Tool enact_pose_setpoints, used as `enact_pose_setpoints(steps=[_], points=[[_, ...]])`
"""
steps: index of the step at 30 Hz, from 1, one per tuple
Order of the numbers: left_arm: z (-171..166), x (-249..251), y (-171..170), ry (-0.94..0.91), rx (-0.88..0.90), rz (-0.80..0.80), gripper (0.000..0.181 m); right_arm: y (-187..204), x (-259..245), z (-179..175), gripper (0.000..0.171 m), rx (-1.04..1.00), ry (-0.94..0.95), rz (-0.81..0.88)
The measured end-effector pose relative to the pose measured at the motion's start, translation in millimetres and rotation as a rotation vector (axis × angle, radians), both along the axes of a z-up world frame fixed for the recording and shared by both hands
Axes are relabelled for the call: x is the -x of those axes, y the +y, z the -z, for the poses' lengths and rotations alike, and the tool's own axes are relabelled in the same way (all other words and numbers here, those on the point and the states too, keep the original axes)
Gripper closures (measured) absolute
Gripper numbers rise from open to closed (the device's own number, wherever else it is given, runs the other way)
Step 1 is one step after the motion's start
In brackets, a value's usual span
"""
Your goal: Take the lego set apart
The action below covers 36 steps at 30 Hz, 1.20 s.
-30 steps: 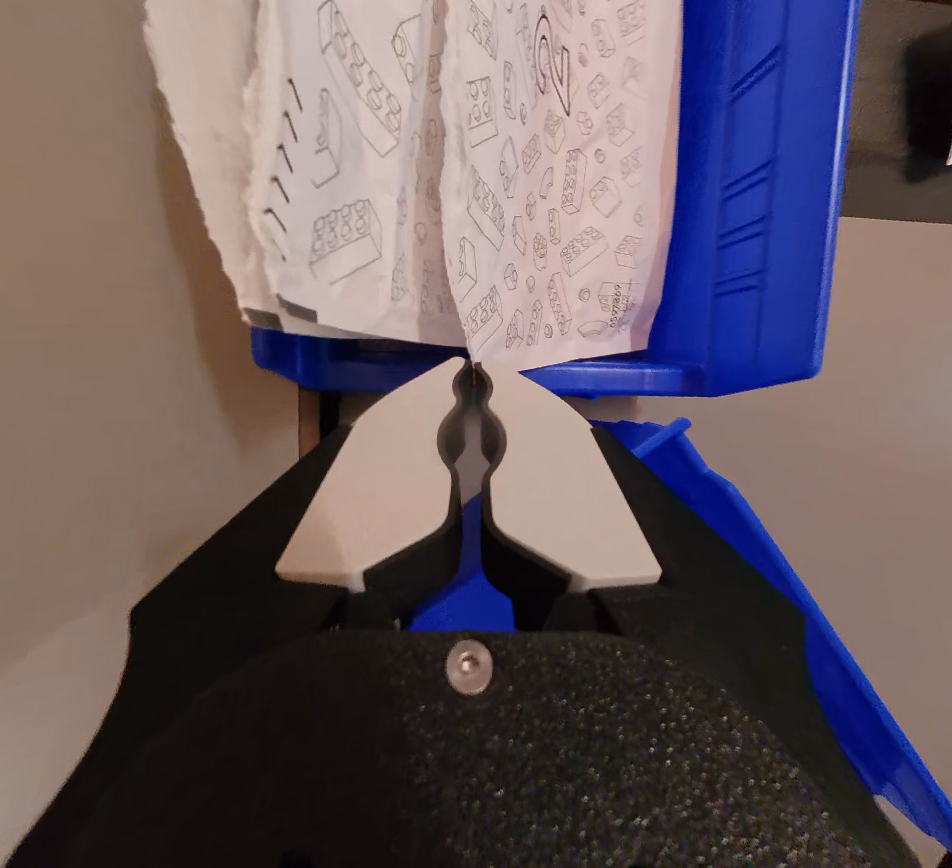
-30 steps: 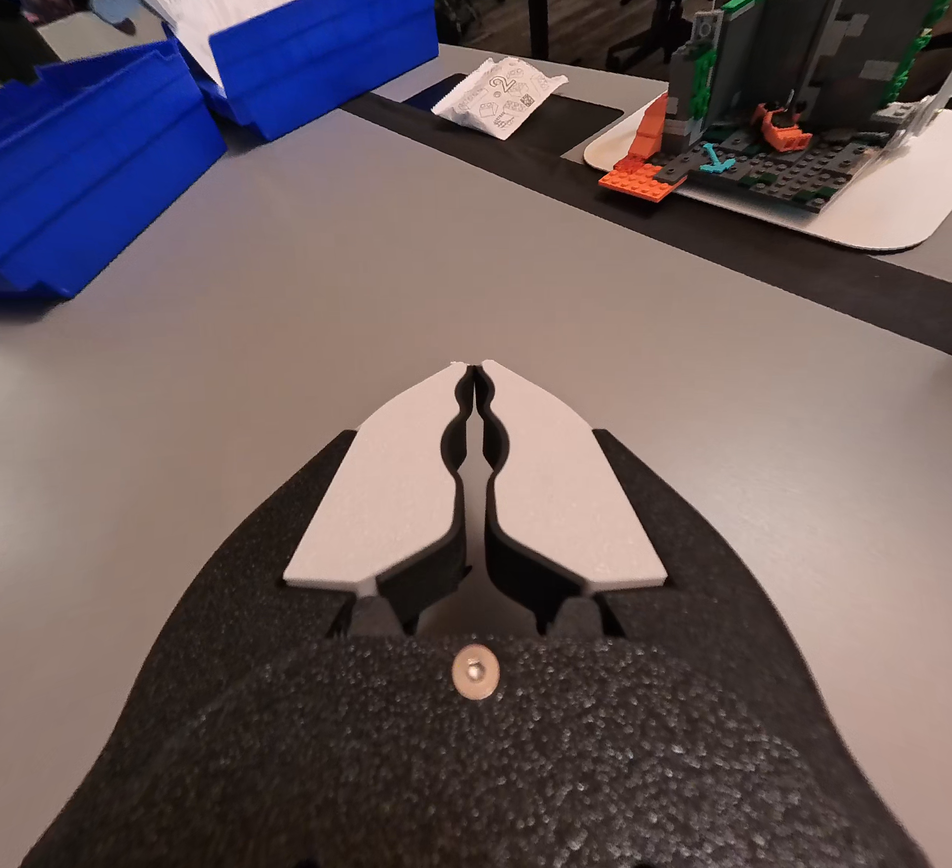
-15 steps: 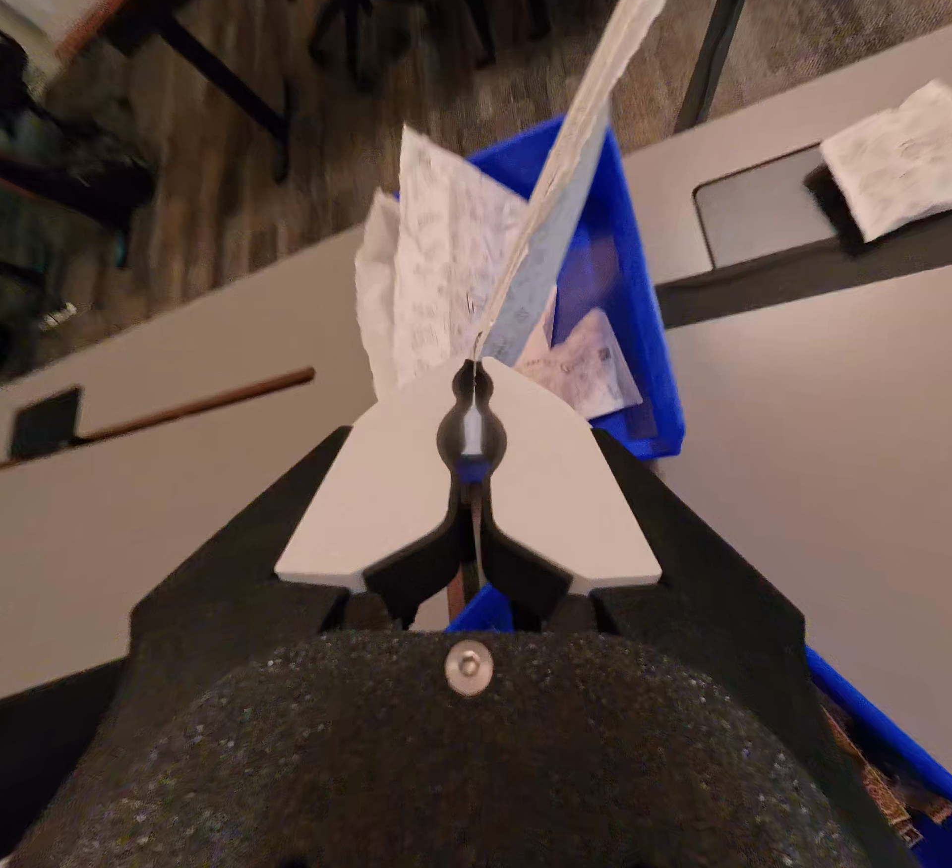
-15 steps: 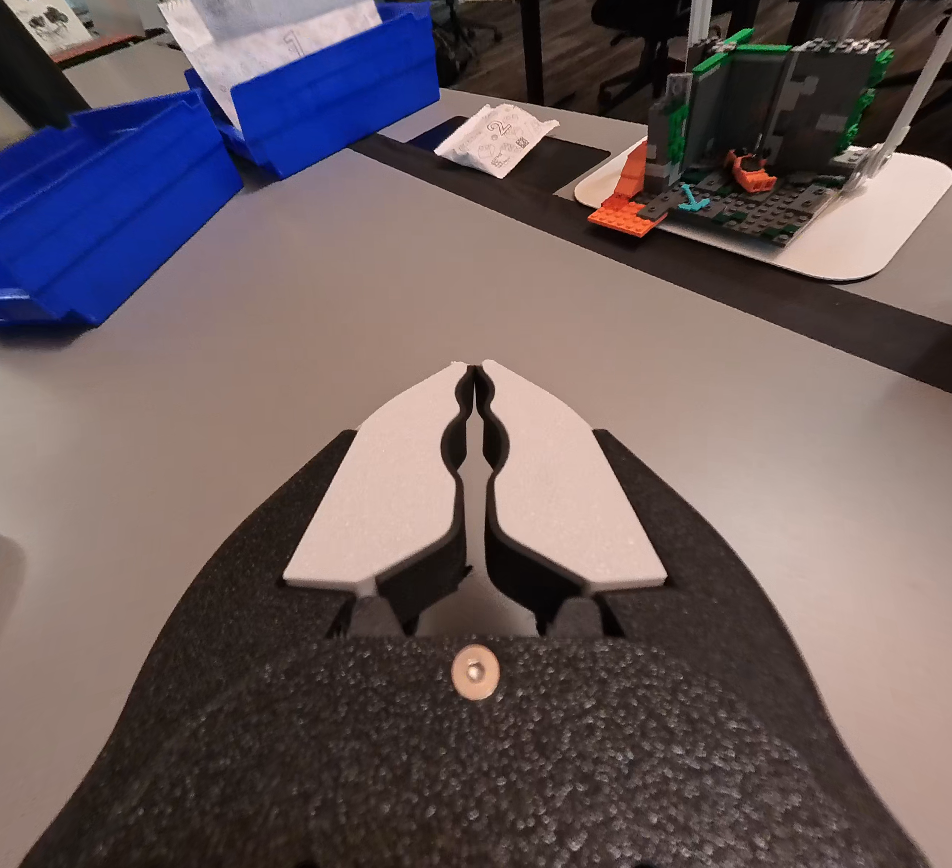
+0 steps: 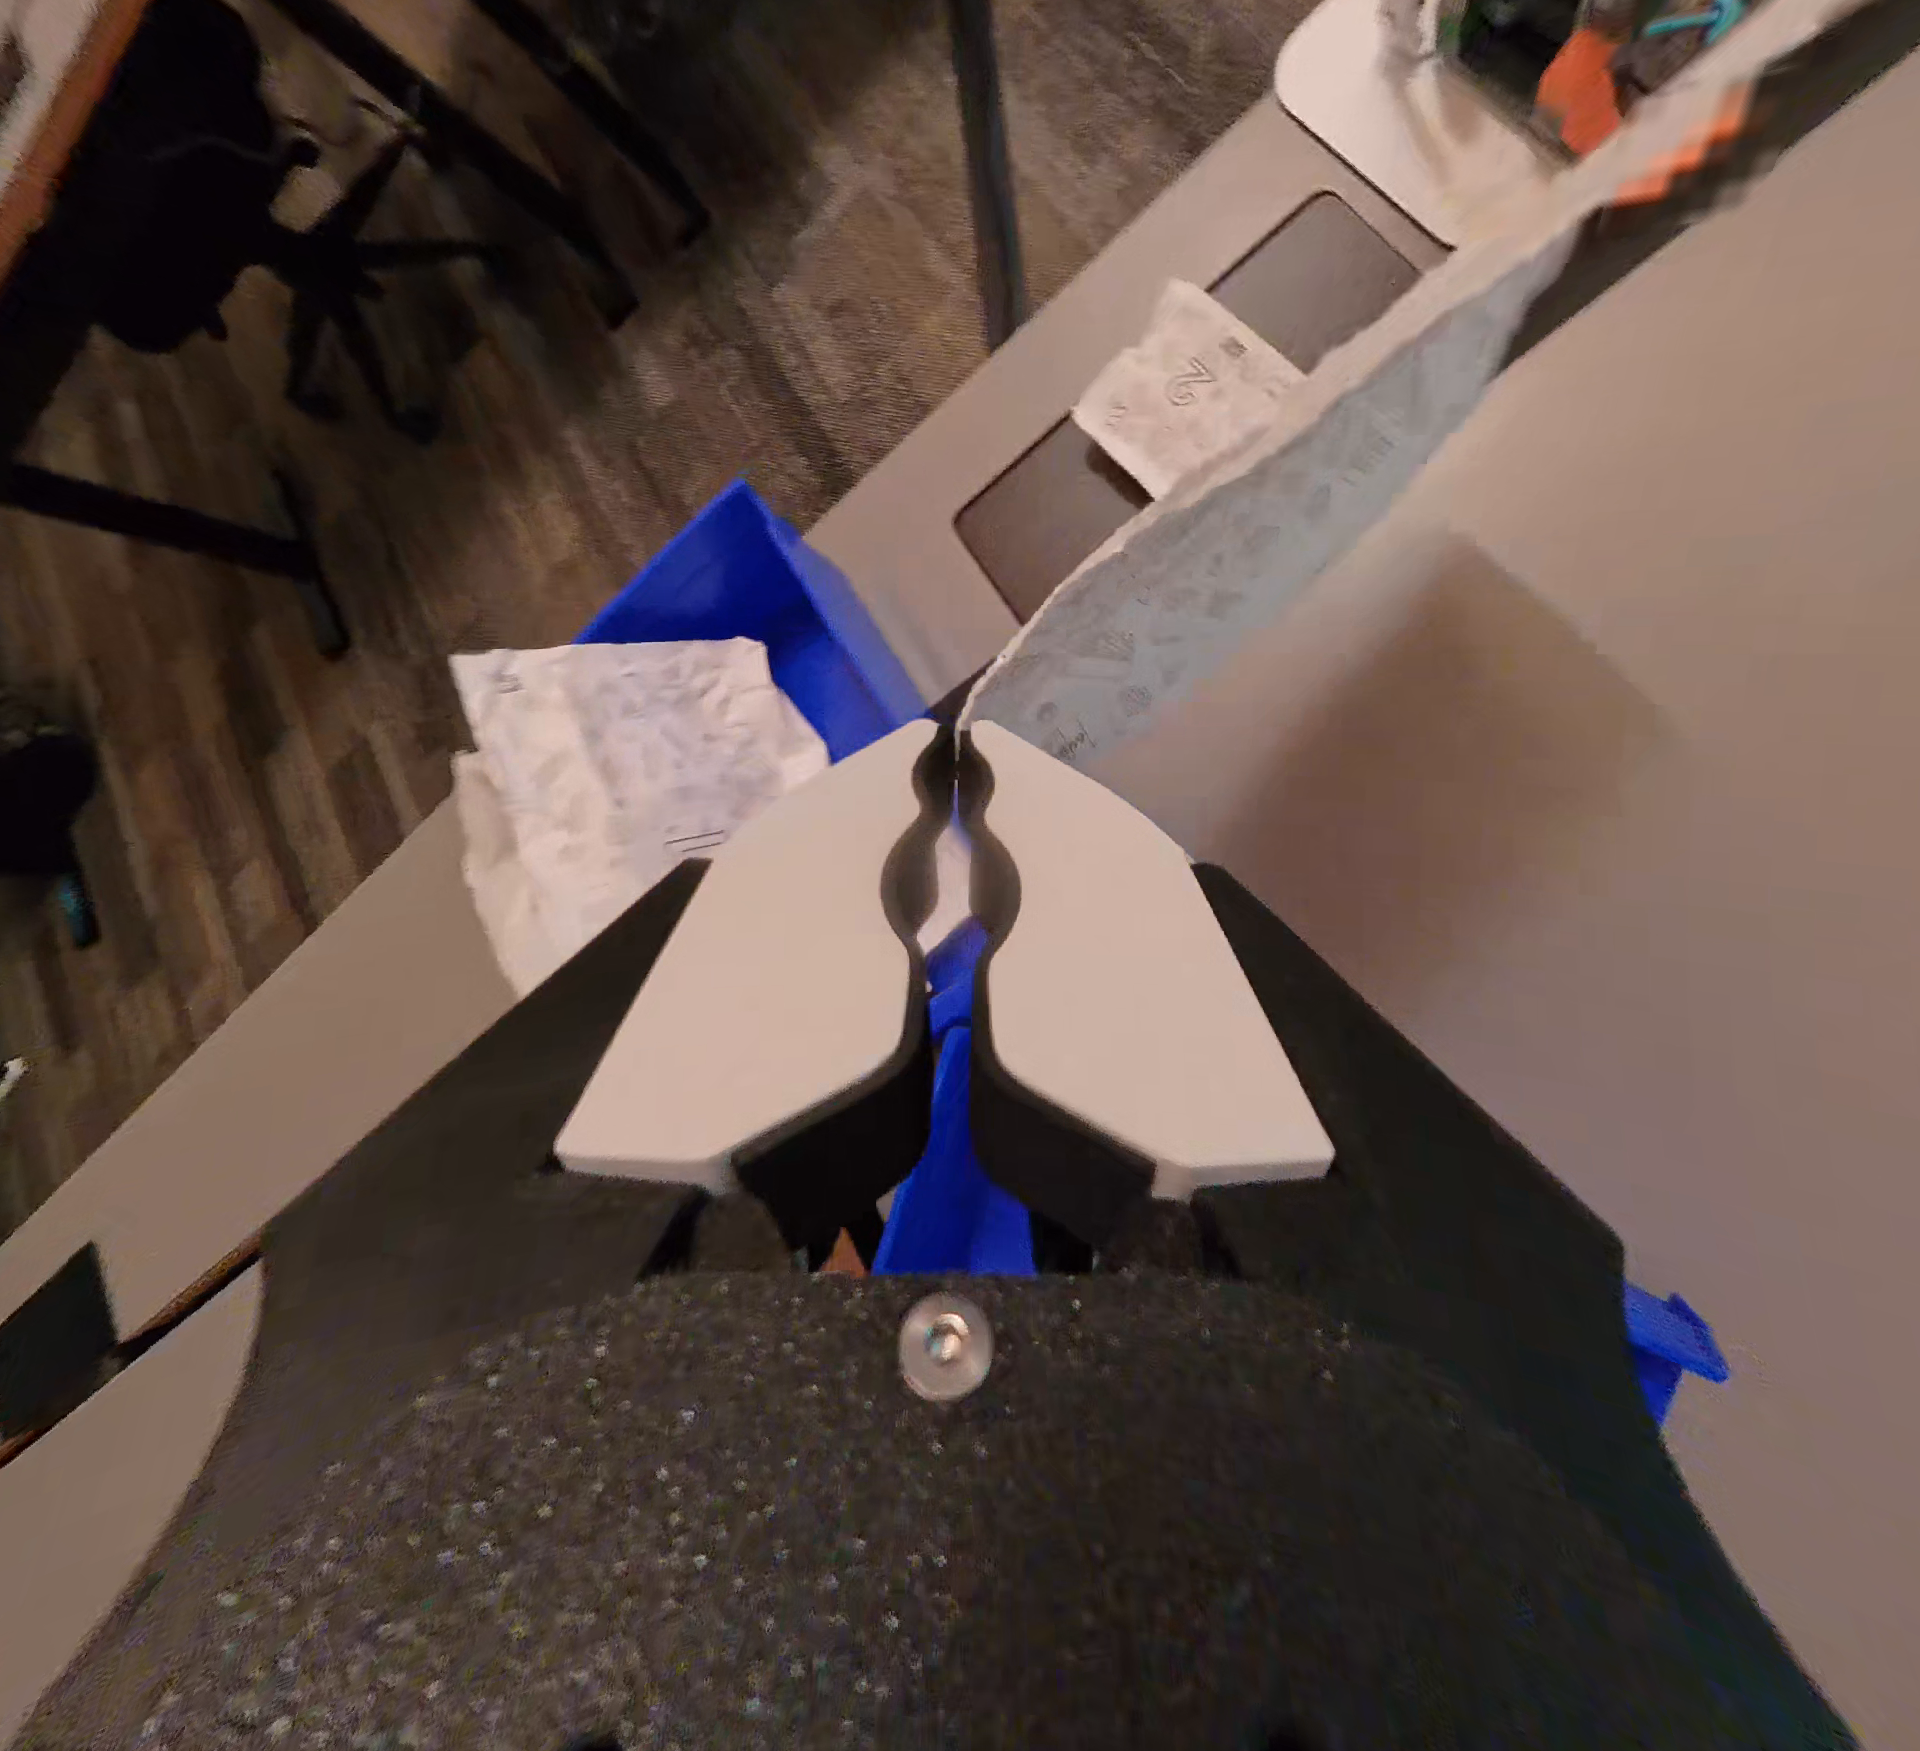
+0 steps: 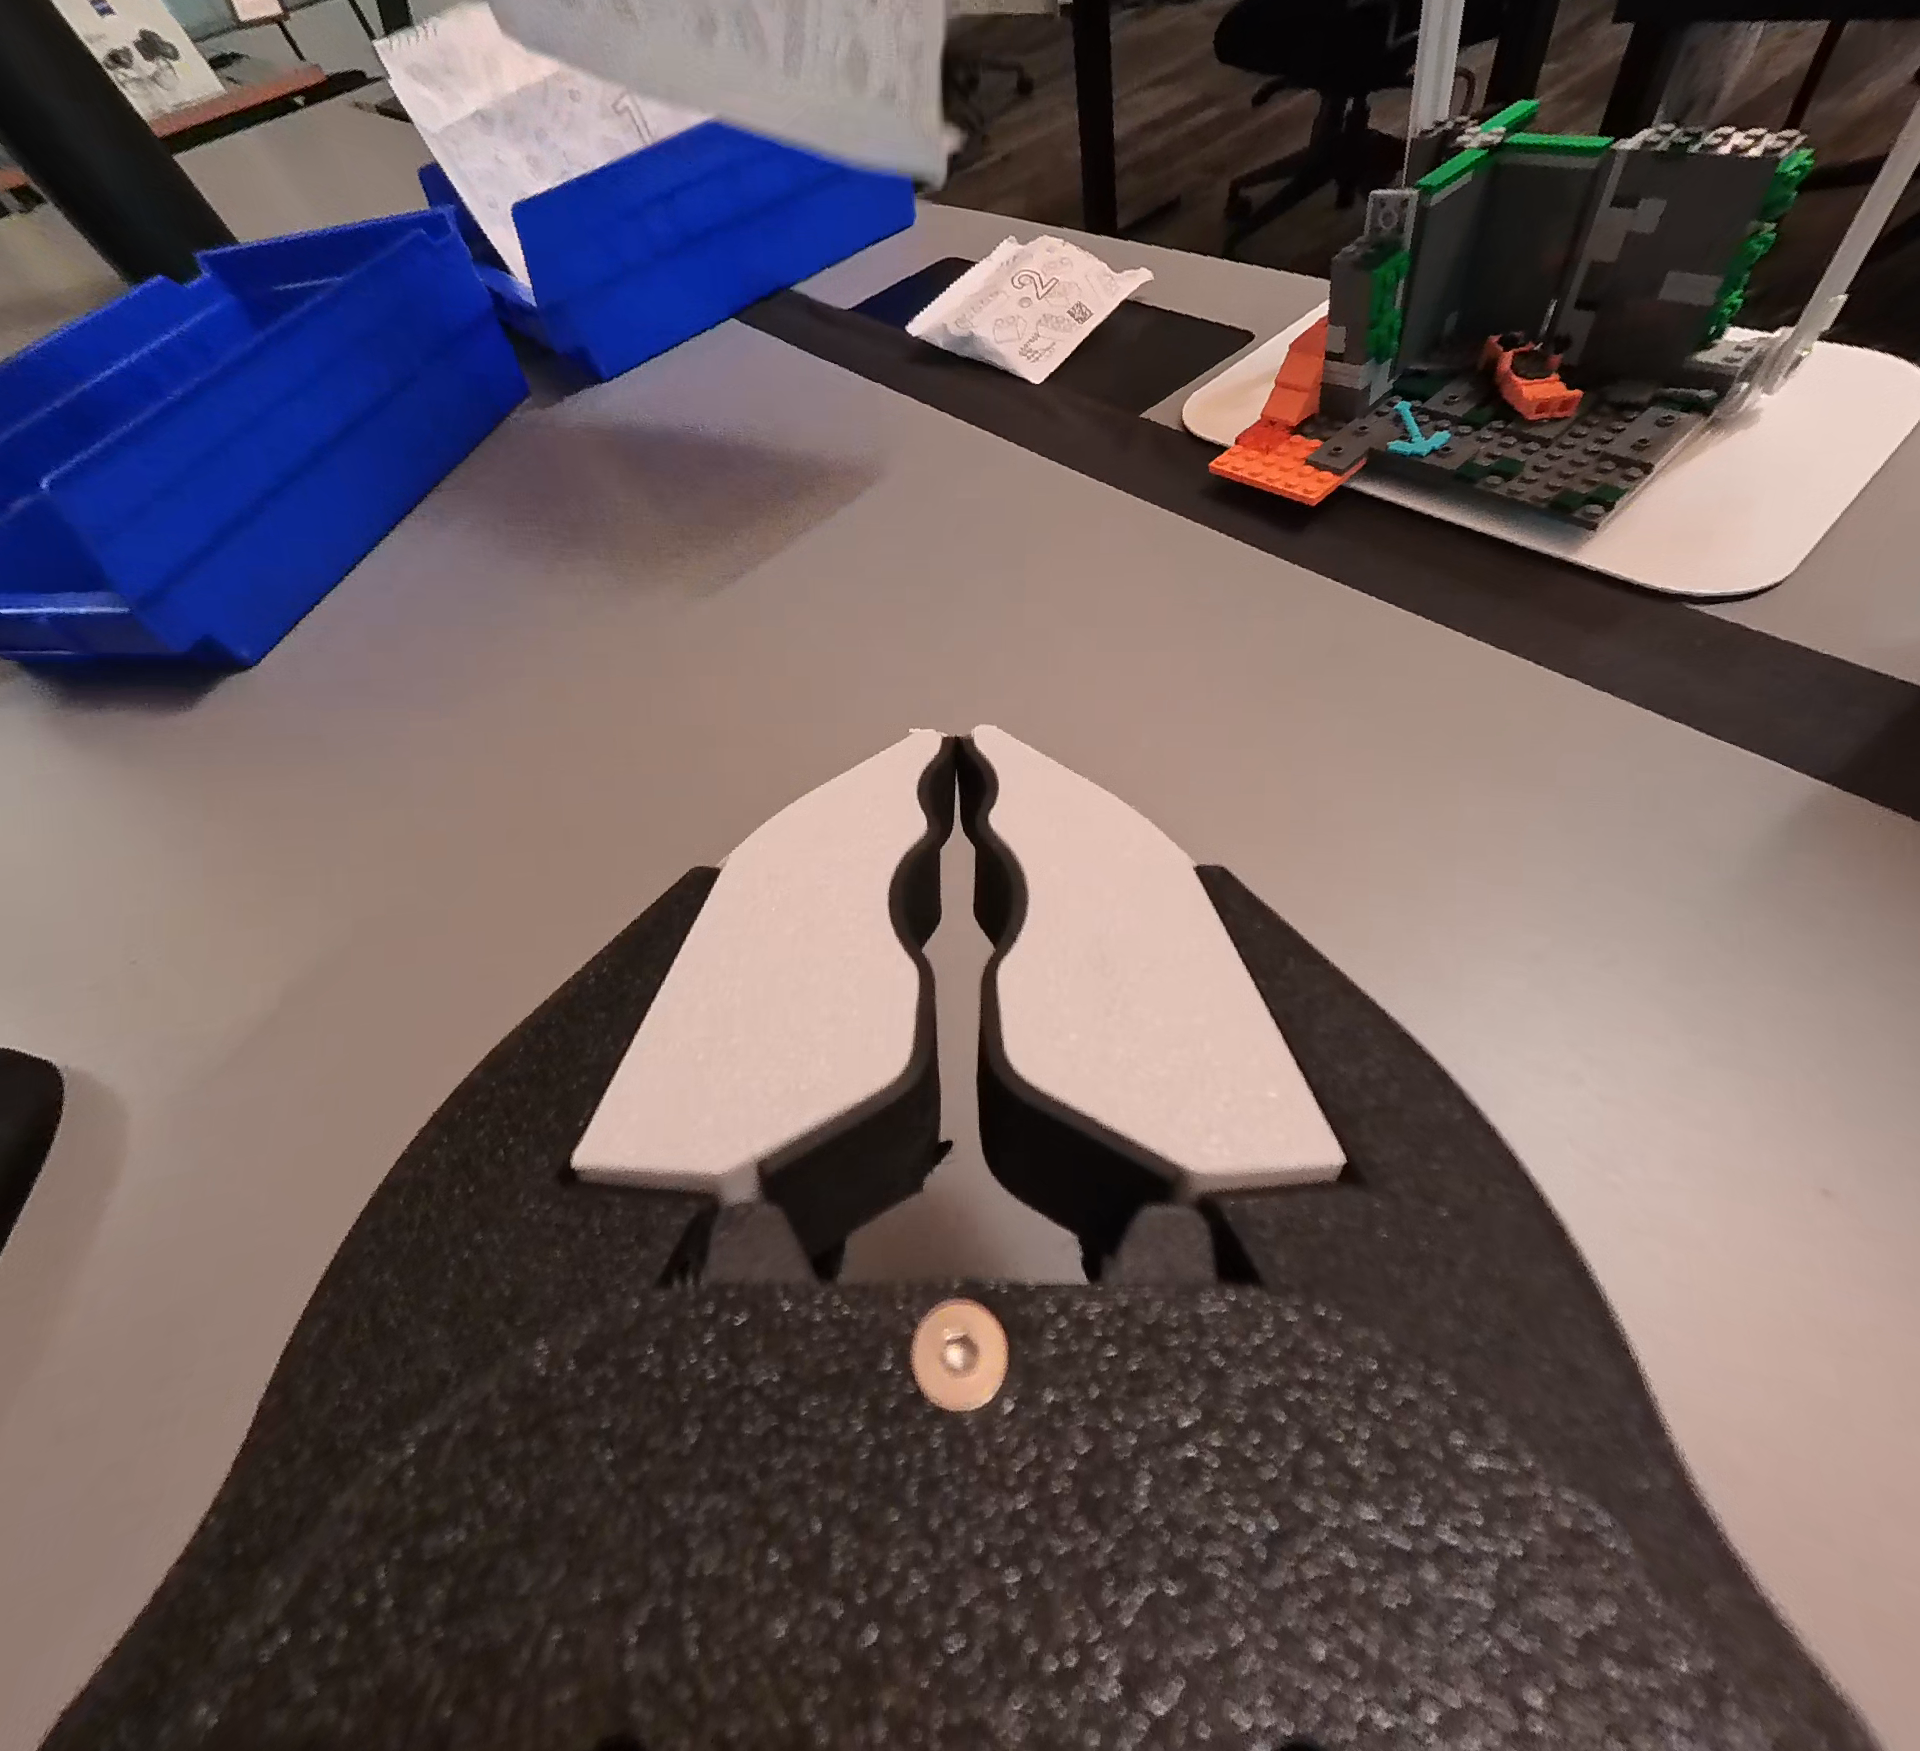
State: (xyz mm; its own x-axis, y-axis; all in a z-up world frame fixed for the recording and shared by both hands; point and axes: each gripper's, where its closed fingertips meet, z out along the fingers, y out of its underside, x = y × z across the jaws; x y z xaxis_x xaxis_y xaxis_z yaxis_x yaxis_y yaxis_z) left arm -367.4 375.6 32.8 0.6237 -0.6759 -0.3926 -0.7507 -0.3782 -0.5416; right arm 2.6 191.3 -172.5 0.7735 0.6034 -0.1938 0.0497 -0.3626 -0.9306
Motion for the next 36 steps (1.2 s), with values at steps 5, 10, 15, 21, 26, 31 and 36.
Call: enact_pose_setpoints(steps=[5,10,15,21,26,31,36], points=[[76,-16,26,-0.001,0.221,0.014,0.181,0,1,8,0.171,0.015,-0.026,-0.005],[155,-31,62,-0.009,0.38,-0.018,0.181,2,-4,17,0.171,0.032,-0.052,0.007],[198,-40,103,0.028,0.392,-0.064,0.181,5,-8,26,0.171,0.054,-0.049,0.011],[231,-46,138,0.027,0.31,-0.107,0.168,5,-8,28,0.171,0.066,-0.032,0.006],[218,-41,152,-0.015,0.164,-0.133,0.152,4,-9,28,0.171,0.061,-0.032,0.008],[152,-5,136,-0.051,0.056,-0.143,0.154,2,-9,22,0.171,0.049,-0.023,0.006],[113,74,99,-0.116,0.086,-0.273,0.144,0,0,18,0.171,0.049,0.001,-0.018]])
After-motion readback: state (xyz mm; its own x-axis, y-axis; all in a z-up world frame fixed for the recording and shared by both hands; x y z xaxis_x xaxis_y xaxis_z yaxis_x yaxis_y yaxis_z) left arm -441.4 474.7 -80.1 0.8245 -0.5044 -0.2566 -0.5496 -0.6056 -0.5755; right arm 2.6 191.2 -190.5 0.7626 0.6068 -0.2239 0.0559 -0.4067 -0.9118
